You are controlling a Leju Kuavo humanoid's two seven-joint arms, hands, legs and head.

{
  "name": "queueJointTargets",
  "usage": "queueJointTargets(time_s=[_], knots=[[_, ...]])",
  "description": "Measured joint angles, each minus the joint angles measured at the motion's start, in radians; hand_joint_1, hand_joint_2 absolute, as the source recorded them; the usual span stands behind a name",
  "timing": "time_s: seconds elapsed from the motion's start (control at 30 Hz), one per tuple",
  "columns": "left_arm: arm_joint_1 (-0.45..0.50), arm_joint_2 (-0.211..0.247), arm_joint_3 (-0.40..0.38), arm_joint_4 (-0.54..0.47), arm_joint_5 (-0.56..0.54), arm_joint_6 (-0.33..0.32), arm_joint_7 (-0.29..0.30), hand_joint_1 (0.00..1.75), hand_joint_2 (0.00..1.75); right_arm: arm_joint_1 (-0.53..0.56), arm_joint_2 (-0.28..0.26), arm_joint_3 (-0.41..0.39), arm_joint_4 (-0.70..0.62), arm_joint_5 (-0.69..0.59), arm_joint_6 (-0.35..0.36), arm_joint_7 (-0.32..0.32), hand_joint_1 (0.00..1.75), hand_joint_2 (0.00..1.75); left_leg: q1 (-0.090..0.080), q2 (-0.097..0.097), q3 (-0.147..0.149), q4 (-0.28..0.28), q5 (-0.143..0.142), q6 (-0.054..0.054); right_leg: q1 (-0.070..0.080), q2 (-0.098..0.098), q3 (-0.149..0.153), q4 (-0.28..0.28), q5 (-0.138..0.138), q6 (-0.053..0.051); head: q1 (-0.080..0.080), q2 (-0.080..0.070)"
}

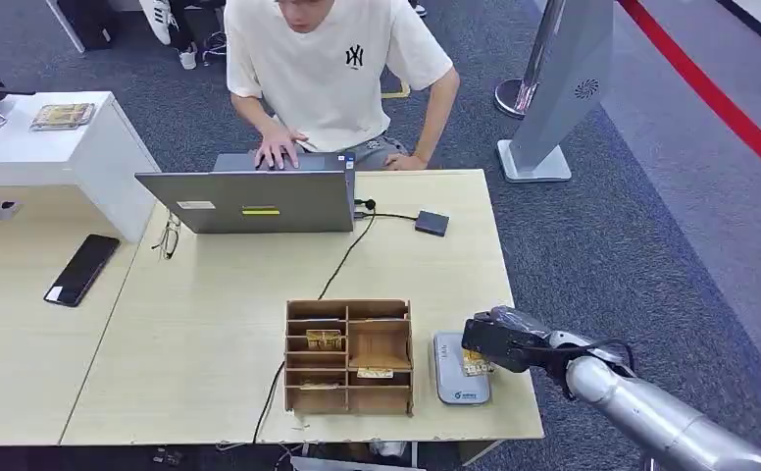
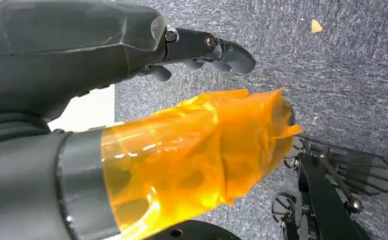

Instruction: Pass the card to the sensor for recognition and then transmit it.

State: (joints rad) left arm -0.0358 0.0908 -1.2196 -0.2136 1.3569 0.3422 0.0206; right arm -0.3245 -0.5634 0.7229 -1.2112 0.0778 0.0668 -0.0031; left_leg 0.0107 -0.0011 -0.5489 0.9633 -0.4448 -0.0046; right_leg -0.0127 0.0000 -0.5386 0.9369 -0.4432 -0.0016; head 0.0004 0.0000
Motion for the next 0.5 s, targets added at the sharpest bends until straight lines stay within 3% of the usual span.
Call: queueJointTargets(time_s=[0.5], knots=[[0.0, 0.0, 0.0, 0.0, 0.0, -0.002, -0.001, 0.0, 0.0, 0.0, 0.0, 0.0, 0.0, 0.002, 0.0, 0.0, 1.75, 1.75, 0.0, 0.0, 0.0, 0.0, 0.0, 0.0, 0.0, 0.0, 0.0, 0.0, 0.0, 0.0, 0.0, 0.0]])
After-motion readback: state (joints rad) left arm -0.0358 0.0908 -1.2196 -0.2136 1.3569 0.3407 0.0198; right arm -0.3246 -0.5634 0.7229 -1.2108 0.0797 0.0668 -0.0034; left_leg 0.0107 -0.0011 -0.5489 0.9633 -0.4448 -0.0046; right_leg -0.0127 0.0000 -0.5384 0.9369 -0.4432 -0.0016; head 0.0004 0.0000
